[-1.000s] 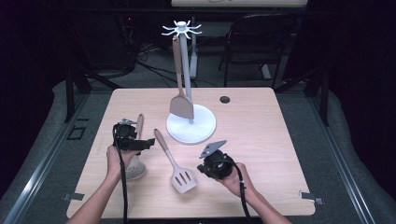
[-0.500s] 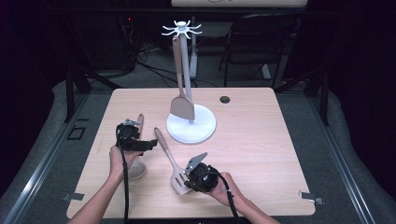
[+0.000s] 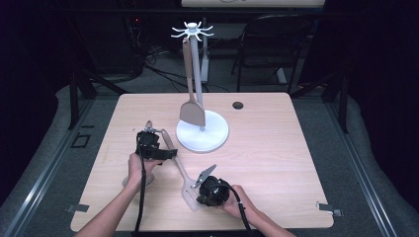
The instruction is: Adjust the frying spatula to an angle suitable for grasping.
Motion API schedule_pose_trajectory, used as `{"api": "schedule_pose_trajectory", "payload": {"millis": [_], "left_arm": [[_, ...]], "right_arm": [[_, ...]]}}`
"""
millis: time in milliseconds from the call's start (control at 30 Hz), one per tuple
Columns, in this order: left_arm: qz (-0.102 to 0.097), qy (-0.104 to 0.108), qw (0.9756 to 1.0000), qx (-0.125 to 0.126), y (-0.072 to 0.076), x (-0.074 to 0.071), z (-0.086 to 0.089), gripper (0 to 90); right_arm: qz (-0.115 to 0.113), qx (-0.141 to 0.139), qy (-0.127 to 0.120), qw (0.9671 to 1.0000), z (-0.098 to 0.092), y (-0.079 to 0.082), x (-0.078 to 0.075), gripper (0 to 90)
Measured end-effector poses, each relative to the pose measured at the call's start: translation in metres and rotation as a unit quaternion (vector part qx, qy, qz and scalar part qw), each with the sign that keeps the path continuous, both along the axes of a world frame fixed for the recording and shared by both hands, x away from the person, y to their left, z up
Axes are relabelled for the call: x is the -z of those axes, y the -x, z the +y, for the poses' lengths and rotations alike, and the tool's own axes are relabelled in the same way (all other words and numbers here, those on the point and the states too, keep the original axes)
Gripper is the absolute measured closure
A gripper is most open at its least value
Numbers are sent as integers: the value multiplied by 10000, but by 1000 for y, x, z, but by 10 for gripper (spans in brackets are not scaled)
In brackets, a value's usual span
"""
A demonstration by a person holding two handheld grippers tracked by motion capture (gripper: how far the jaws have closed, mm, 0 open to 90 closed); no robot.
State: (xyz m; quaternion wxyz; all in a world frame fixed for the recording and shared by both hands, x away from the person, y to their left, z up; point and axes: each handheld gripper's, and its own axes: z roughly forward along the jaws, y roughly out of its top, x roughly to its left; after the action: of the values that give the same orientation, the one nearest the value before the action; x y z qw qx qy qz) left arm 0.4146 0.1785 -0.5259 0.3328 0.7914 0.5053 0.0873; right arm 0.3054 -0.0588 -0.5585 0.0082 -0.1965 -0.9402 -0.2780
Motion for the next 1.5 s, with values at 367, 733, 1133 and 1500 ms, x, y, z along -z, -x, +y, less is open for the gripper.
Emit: {"api": "schedule_pose_trajectory", "payload": {"millis": [367, 733, 1133, 1500], "left_arm": [[169, 160, 9997, -97, -12, 7, -2, 276], [409, 152, 9989, -156, -23, 18, -9, 425], [513, 498, 9973, -155, -26, 21, -3, 516], [199, 1174, 9929, 24, -14, -1, 1, 606]], "right_arm": [[53, -29, 1, 10000, -1, -2, 0, 900], [19, -55, -4, 10000, -1, -2, 0, 900], [38, -71, -15, 10000, -1, -2, 0, 900], [95, -120, 59, 9999, -2, -3, -2, 877]]}}
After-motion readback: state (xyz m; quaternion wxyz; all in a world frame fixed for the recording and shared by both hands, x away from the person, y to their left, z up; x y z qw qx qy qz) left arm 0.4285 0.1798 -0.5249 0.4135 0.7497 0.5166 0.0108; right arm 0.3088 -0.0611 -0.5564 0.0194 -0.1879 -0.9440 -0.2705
